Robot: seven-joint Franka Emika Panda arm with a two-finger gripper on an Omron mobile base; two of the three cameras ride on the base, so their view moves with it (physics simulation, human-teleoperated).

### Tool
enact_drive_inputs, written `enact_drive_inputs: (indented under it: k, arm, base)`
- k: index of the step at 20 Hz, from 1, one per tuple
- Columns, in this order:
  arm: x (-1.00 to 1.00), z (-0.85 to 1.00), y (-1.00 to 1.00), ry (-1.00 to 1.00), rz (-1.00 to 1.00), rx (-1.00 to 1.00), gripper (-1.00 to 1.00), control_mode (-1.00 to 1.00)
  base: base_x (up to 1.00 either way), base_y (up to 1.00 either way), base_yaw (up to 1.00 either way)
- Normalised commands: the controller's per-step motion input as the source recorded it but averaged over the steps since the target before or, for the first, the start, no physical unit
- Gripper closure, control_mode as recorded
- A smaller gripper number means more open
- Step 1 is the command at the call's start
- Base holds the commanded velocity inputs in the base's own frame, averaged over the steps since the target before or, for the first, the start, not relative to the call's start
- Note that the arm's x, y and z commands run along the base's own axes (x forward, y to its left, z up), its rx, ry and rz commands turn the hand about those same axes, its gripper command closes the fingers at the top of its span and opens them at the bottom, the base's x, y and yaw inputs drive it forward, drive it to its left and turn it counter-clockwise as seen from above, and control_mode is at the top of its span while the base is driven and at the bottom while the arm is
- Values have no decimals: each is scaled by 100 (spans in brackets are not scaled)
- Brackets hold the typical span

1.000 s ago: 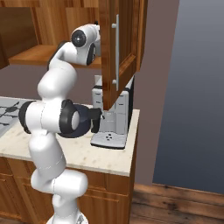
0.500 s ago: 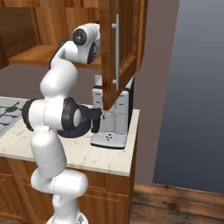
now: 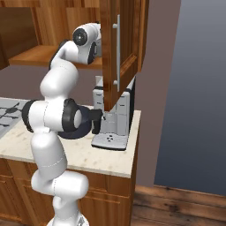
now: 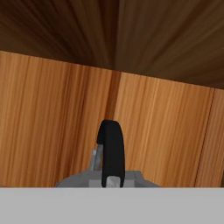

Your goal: Pick the kettle from the cabinet and place it on a stove burner. Then pick the pot from the counter and place it on another stove burner. Finally, turn both burners on.

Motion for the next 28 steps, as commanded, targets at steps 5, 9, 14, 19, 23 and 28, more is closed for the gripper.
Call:
enact_drive_inputs:
  k: [5, 9, 14, 19, 23, 28]
  arm:
    - [0, -3, 0, 0, 0, 0, 100, -100]
    - [0, 0, 0, 0, 0, 0, 100, -100]
    - [0, 0, 0, 0, 0, 0, 100, -100]
    - [0, 0, 0, 0, 0, 0, 100, -100]
    - [-6, 3, 1, 0, 0, 0, 100, -100]
    - [-25, 6, 0, 0, 0, 0, 100, -100]
  base:
    - [0, 0, 0]
    - [0, 0, 0]
    - [0, 0, 0]
    - [0, 0, 0]
    - [0, 0, 0]
    - [0, 0, 0]
